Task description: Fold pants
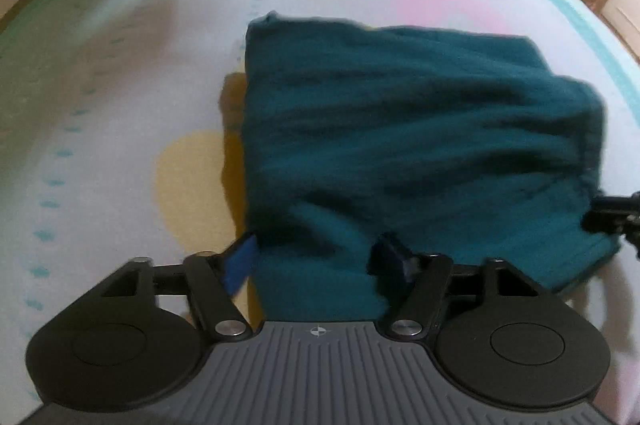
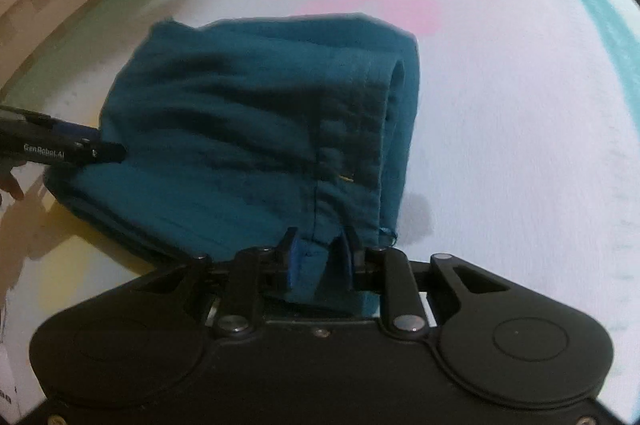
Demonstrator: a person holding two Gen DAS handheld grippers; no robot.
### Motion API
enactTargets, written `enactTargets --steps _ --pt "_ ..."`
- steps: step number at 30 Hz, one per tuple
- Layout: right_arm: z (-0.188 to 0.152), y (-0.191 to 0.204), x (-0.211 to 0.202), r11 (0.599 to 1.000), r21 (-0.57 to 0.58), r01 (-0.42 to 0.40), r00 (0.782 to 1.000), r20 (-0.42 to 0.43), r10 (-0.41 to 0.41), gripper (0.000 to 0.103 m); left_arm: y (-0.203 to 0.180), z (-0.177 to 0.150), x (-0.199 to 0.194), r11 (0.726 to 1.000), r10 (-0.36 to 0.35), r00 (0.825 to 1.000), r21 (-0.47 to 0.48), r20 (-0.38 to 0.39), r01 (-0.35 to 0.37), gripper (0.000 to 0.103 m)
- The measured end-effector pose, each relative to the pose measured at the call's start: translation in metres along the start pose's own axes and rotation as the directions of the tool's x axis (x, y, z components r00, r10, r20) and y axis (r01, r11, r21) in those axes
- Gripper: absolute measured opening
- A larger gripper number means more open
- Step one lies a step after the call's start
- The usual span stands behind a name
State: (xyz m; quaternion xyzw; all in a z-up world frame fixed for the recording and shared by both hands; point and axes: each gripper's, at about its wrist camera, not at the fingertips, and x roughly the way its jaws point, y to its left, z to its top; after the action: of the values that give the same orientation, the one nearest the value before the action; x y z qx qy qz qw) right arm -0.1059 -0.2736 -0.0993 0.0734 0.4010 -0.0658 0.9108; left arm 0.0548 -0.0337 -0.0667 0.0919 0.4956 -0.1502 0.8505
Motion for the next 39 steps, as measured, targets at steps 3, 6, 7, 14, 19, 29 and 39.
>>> enactTargets --steps 3,6,7,14,19,29,39 --pt "0.01 0.0 -0.008 1.0 -0.003 -0.009 1.0 0.008 0.009 0.03 0.012 0.007 -0.001 0.997 -0.046 0.999 -0.058 -0.027 0.045 0.072" --pt "0.014 -0.01 -0.025 0.998 0.049 -0.028 0.997 0.079 0.024 0.046 0.027 0.011 -0.003 0.986 -0.097 0.994 -0.14 -0.04 0.09 0.071" --pt "0.016 -0.015 -0.03 0.997 0.078 -0.022 0.994 0.108 0.013 0.053 0.031 0.013 -0.003 0.982 -0.105 0.994 -0.159 -0.036 0.098 0.071" --pt "0.017 -0.051 -0.013 0.973 0.227 -0.025 0.996 0.09 0.005 0.076 0.04 0.031 0.011 0.975 -0.114 0.993 -0.197 -0.031 0.106 0.071" --pt "0.023 -0.058 0.01 0.954 0.283 -0.104 0.994 0.06 0.091 0.076 0.031 0.033 0.021 0.987 -0.079 0.996 -0.146 -0.037 0.073 0.073" --pt "0.041 -0.041 0.03 0.968 0.21 -0.136 0.99 0.067 0.124 0.086 0.0 0.043 0.041 0.997 -0.011 0.999 -0.074 -0.051 0.007 0.1" --pt "0.041 -0.026 0.043 0.975 0.178 -0.134 0.989 0.084 0.121 0.096 0.001 0.039 0.04 0.996 -0.015 0.999 -0.094 -0.031 0.012 0.102"
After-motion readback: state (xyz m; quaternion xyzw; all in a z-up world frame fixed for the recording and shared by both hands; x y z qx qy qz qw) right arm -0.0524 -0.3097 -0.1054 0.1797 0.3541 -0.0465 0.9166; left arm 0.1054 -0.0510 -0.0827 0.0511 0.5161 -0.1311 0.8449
